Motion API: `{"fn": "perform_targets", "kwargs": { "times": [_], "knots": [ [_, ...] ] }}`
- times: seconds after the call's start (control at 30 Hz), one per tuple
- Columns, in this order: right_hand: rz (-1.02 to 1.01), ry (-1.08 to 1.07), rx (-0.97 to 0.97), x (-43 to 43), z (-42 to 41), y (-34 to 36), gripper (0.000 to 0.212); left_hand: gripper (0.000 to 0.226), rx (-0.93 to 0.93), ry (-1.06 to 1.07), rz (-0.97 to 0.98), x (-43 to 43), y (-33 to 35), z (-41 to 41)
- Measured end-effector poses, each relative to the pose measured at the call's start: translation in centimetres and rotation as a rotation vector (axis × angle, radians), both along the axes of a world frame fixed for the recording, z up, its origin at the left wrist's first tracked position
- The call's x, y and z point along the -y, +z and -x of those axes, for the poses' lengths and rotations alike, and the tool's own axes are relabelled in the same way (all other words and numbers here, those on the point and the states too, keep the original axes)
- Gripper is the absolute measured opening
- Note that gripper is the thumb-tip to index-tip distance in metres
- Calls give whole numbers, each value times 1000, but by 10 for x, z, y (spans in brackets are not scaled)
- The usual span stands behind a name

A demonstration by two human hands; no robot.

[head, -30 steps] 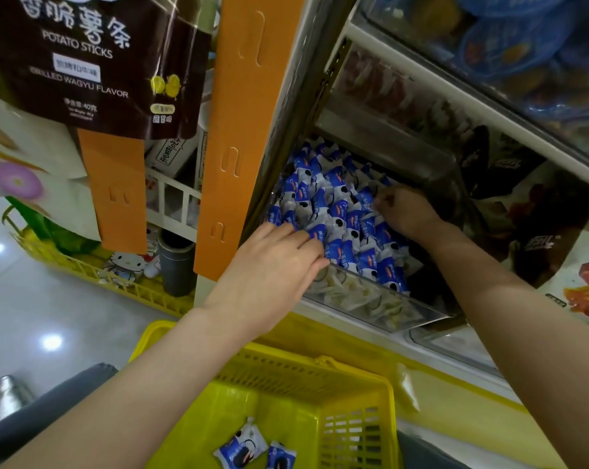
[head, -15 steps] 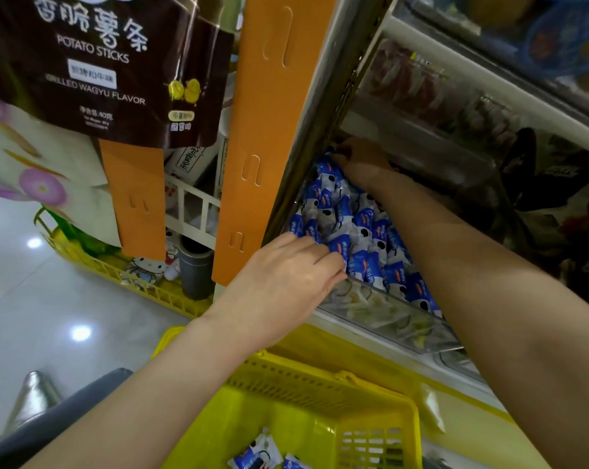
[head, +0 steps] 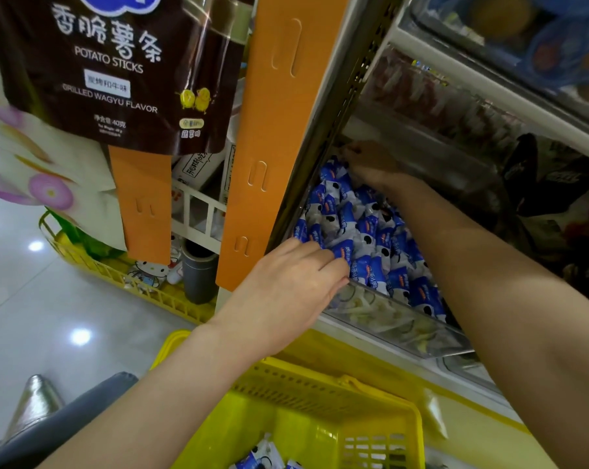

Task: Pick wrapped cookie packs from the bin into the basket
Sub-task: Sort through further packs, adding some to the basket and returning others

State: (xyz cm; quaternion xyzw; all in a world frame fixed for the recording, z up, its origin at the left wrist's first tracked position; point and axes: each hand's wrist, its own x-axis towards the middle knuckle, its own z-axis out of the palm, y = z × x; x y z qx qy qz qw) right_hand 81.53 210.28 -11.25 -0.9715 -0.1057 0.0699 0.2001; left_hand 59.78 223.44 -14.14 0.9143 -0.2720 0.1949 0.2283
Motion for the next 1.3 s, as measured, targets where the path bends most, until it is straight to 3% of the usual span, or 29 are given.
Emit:
{"fn": "perform_targets", "kwargs": {
  "times": [0.13,0.23,0.43,0.7,0.83,0.93,1.03,1.2,1.3],
  "knots": [
    [48,5,-43,6,-3,1,25,18,5,-10,-12,0,-1,-2],
    [-22,-38,-58,1,-1,-1,39,19,4,-7,-17,0,-1,-2],
    [-19,-60,28,-3,-9,-3,25,20,2,-3,-31,0,-3,-3],
    [-411,-362,451,11,12,14,26,18,5,14,-36,3,-4,-1],
    [-596,-399,483,21,53,30,20,21,-43,28,-31,6,-2,3],
    [-733,-388,369,28,95,35,17,21,-82,66,148,10,-2,11],
    [-834,-340,246,31,141,37,26,20,-176,141,508,18,4,27],
    [-833,-99,169,27,211,26,32,22,-613,81,1101,24,8,52],
    [-802,31,80,25,241,4,25,13,-788,36,1236,29,2,64]
  ]
}}
